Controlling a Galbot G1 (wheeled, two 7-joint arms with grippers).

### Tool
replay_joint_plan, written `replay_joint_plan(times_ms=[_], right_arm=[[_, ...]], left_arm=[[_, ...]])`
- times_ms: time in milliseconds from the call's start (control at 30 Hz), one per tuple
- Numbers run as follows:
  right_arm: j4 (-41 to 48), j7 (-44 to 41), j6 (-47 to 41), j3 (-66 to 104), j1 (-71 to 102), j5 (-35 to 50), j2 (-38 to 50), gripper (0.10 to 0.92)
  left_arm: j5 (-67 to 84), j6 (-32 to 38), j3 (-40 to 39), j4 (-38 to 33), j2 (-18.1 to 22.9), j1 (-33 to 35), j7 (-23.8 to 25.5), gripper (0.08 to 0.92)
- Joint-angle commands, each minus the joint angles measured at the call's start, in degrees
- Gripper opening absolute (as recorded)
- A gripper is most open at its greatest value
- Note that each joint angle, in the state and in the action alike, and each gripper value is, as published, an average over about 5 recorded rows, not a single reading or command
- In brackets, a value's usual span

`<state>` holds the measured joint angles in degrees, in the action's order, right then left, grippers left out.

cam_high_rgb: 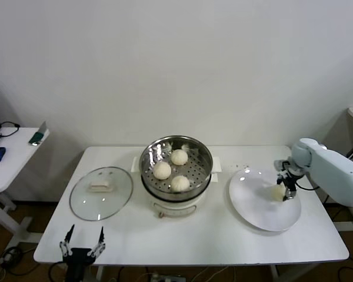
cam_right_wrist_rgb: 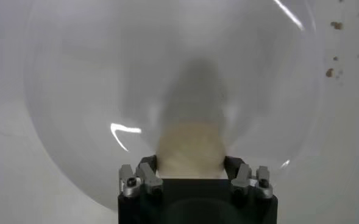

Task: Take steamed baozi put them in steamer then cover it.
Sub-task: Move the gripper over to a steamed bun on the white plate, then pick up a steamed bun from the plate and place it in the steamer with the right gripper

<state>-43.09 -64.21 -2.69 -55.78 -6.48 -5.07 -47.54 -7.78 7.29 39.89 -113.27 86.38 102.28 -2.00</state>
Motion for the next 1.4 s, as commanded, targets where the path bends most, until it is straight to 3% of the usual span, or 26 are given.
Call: replay_joint_plan(times_ms=[33,367,700,1067,1400], right_arm=[[-6.8,1.1,-6.7,-11.9,-14.9,18.7,-0.4,0.704],[-13.0,3.6,-13.3,-33.6,-41.1,45.6,-11.2,0.704],[-17.5,8.6,-17.5,-39.8,-44.5,59.2,-21.7,0.706],[-18.1,12.0,-19.2,-43.4,-39.4,61.5,-29.4,0.706],[-15.2,12.8,-18.6,-46.5,-32.9,57.6,-31.3,0.704]], left_arm=[[0.1,0.1,-0.9,-0.6,-0.1,-0.2,0.1,0.823],[-0.2,-0.2,-3.7,-3.0,-0.2,0.0,0.2,0.823],[0.4,-0.2,-4.3,-4.8,-1.3,0.6,-0.1,0.823],[2.2,0.2,-3.4,-4.3,-2.3,0.3,-0.1,0.823],[3.3,0.5,-2.4,-3.4,-3.2,0.1,0.0,0.823]])
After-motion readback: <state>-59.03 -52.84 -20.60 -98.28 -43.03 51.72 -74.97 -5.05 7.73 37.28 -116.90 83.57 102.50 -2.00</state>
